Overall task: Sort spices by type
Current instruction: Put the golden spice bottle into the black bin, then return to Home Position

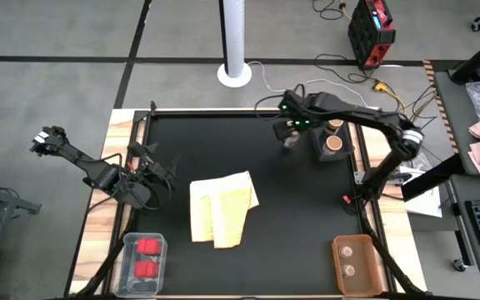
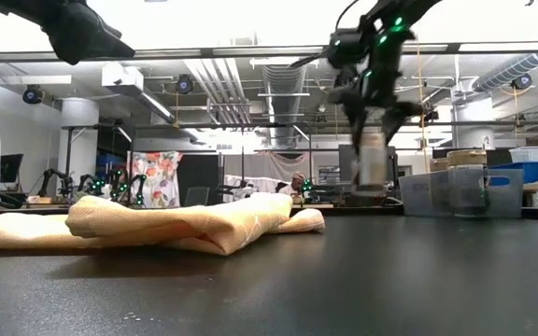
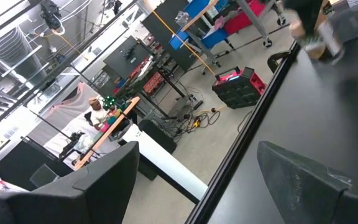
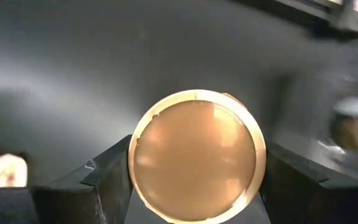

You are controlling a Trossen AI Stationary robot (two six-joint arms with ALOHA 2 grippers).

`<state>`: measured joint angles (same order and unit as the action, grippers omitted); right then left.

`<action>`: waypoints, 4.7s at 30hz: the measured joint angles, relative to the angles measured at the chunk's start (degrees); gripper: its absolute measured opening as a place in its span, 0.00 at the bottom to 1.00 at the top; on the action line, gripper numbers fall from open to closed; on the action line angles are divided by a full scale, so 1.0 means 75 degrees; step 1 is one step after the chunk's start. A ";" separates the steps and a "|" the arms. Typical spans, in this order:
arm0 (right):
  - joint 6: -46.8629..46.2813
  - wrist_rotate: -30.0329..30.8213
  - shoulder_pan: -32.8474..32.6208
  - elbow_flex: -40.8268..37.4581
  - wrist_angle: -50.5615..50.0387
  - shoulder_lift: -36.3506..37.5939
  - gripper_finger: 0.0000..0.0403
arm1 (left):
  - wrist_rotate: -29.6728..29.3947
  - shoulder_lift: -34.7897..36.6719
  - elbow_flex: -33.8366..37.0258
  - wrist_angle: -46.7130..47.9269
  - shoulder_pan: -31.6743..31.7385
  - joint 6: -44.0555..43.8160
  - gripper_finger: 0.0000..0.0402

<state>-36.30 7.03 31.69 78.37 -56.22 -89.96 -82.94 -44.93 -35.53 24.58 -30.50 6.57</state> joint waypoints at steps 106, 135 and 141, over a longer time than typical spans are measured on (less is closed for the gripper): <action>0.1438 0.3696 -0.0545 -0.2564 0.0765 -0.0148 0.02 | -0.0021 -0.5035 -0.2902 -0.0718 -0.2492 -0.4969 0.77; 0.4920 0.1772 -0.6038 -0.5957 1.0688 0.2886 0.02 | 0.7327 -0.6650 -0.3106 -0.5772 -0.0786 -0.0470 0.77; 0.5697 0.1737 -0.6253 -0.7147 1.2855 0.3232 0.02 | 0.7903 -0.5899 -0.2657 -0.5257 0.0595 0.0641 0.71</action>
<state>6.43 20.06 -15.21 24.76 40.20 -65.72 -23.66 -89.17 -55.45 -14.85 -26.04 11.37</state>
